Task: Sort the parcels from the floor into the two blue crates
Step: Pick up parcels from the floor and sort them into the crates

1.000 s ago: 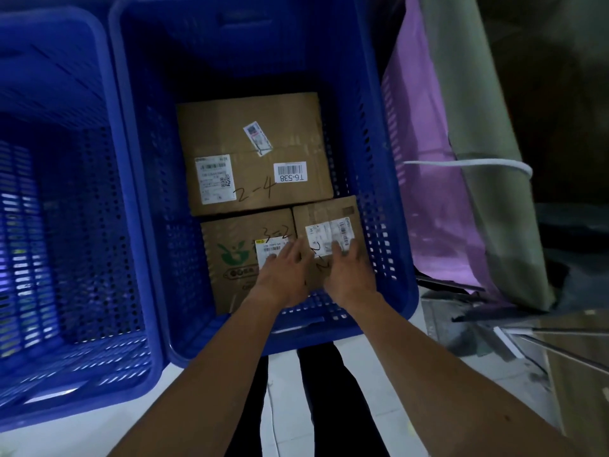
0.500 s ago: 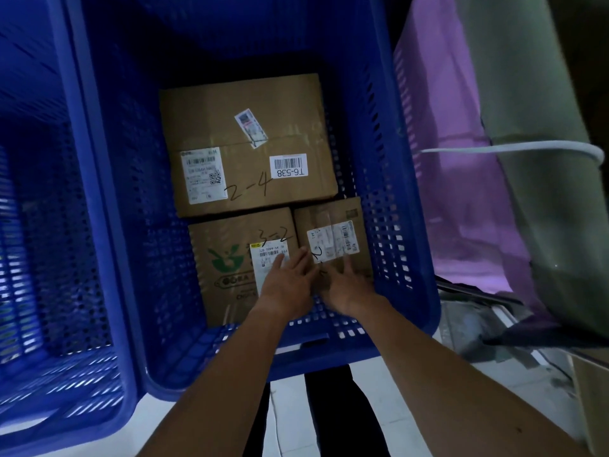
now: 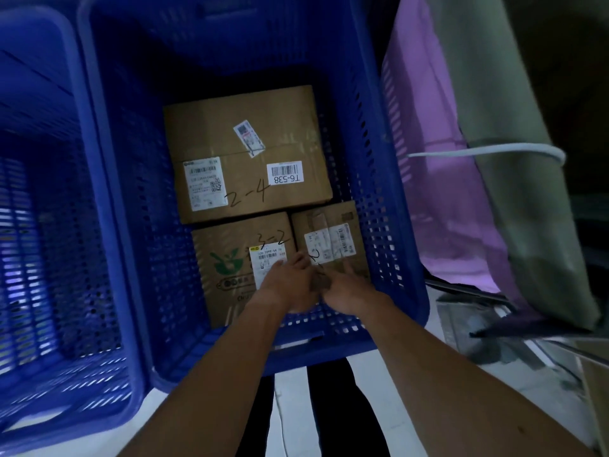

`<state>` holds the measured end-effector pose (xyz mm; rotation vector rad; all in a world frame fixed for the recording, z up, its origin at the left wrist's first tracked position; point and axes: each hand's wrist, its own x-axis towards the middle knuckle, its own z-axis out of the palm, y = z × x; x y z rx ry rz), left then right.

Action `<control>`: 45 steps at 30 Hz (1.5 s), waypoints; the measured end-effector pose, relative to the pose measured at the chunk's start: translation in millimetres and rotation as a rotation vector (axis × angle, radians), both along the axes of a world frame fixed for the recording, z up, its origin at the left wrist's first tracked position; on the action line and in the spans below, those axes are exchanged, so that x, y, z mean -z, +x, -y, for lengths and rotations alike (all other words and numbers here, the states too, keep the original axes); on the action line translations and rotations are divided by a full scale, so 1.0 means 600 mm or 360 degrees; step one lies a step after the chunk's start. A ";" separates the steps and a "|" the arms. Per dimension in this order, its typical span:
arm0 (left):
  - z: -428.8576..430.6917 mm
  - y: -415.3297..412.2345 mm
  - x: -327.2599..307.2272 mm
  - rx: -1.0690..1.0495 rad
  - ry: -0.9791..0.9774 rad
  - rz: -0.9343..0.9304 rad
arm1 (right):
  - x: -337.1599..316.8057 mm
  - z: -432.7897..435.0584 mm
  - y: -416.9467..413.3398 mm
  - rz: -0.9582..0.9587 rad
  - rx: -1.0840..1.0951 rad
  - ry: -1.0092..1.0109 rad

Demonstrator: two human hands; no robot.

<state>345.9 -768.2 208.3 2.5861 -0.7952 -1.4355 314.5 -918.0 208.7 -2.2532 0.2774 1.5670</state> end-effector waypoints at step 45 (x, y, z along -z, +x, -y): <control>-0.271 -0.225 -0.565 -0.1113 0.0066 0.0174 | -0.498 -0.188 -0.143 0.0579 -0.0715 -0.0084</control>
